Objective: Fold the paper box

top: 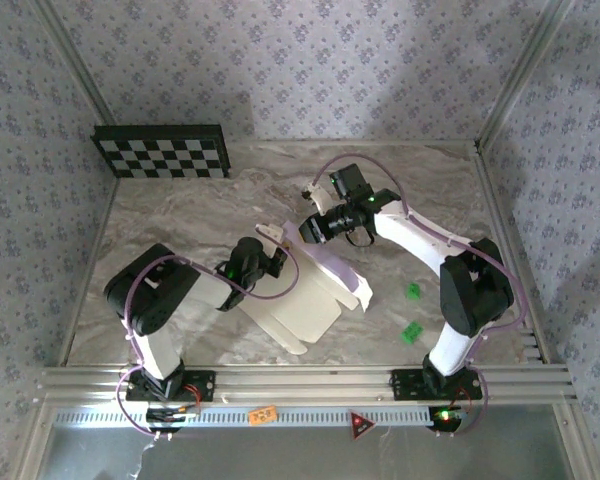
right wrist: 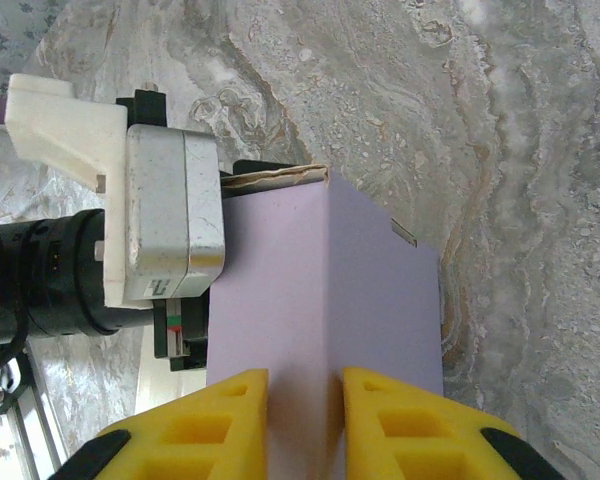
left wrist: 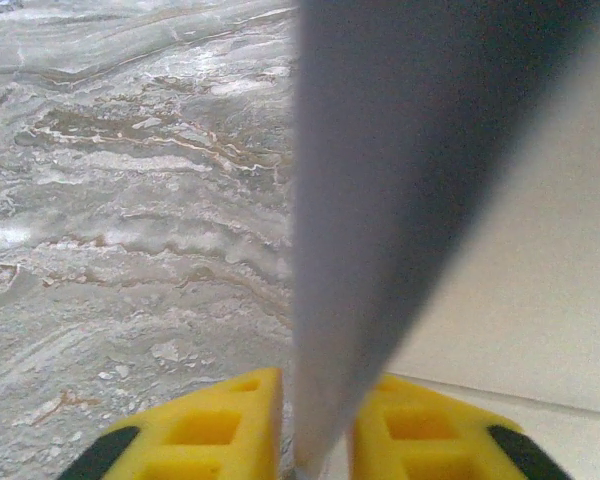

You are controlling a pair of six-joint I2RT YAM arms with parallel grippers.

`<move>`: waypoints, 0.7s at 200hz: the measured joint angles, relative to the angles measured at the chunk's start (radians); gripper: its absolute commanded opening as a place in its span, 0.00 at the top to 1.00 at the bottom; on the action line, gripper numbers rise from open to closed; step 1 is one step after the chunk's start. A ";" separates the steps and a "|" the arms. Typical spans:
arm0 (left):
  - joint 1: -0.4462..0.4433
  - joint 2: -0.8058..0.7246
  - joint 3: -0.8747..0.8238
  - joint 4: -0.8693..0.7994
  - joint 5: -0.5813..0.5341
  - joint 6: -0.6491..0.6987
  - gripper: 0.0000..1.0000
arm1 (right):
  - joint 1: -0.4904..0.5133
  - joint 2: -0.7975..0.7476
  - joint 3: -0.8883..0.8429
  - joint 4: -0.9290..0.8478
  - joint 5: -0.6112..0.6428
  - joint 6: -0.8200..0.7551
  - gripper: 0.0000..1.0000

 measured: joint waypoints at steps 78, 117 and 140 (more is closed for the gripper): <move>-0.015 0.012 0.000 0.025 -0.031 -0.014 0.78 | -0.004 -0.001 0.000 0.013 0.011 0.000 0.59; -0.011 -0.055 -0.002 -0.030 -0.037 -0.040 0.52 | -0.004 -0.032 0.000 -0.031 0.028 -0.001 0.49; -0.007 -0.184 -0.017 -0.096 -0.025 -0.045 0.46 | -0.005 -0.104 -0.007 -0.045 0.064 0.004 0.47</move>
